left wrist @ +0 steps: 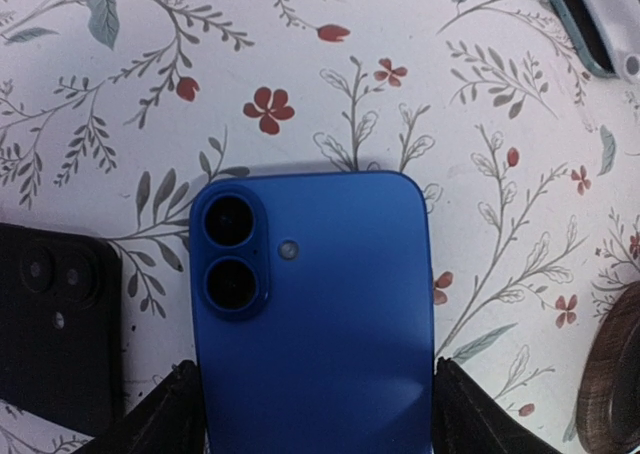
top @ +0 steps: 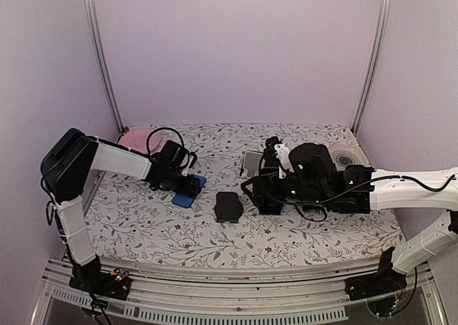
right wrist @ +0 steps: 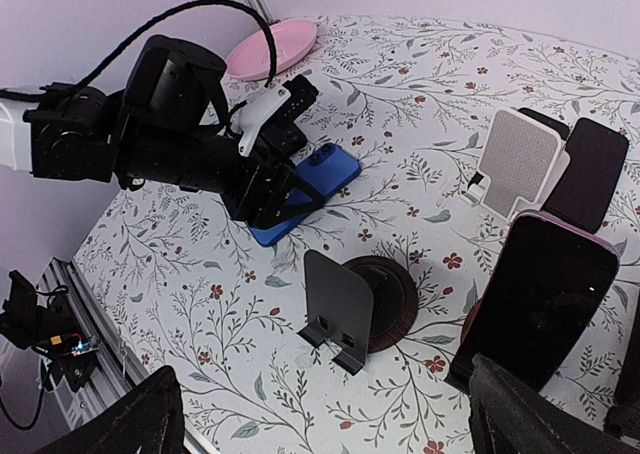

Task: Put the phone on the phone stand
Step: Pick up the phone from the center of the board.

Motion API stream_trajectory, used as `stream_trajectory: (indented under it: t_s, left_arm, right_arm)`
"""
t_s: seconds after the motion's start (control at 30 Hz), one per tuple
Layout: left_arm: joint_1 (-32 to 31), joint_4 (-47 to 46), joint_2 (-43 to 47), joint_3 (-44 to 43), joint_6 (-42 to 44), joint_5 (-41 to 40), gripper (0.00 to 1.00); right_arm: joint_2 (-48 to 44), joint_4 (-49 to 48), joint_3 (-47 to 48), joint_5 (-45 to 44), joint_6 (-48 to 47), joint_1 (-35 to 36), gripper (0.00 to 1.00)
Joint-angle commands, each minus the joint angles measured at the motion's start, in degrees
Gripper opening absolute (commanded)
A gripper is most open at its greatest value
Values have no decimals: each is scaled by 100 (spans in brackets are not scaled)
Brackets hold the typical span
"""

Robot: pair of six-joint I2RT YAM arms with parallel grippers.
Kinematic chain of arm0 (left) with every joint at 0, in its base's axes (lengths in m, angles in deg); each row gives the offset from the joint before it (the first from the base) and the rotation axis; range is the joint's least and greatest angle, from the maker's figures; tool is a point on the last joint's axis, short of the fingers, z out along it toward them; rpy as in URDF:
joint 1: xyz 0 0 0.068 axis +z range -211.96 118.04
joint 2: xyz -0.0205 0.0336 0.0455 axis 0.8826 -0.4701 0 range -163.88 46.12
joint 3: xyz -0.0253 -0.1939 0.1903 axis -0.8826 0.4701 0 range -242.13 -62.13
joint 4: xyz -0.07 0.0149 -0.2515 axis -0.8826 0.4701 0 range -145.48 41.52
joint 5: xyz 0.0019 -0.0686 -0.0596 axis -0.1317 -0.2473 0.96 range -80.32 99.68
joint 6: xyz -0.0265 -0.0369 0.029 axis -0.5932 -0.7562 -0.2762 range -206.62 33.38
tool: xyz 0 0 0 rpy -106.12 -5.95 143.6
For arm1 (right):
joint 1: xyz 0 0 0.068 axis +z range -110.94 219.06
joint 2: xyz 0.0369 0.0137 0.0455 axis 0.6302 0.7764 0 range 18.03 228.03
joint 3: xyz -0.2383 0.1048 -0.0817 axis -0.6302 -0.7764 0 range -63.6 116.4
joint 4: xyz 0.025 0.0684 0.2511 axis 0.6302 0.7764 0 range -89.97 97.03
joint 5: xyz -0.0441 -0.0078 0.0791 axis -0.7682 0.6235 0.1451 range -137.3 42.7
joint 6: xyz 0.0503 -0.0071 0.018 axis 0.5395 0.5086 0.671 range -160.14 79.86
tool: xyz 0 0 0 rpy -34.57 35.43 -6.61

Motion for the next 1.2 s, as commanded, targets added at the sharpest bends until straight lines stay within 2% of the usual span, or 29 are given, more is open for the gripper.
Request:
stream_trajectory:
  t_s: [0.0,1.17]
  left_arm:
    - [-53,236,148,75,-100,99,54]
    - [-142,69,804,235,3,-37,52]
  right_arm:
    - [103,-107,107,19,16,2,99]
    - [203,-366,160,172,22,-12,99]
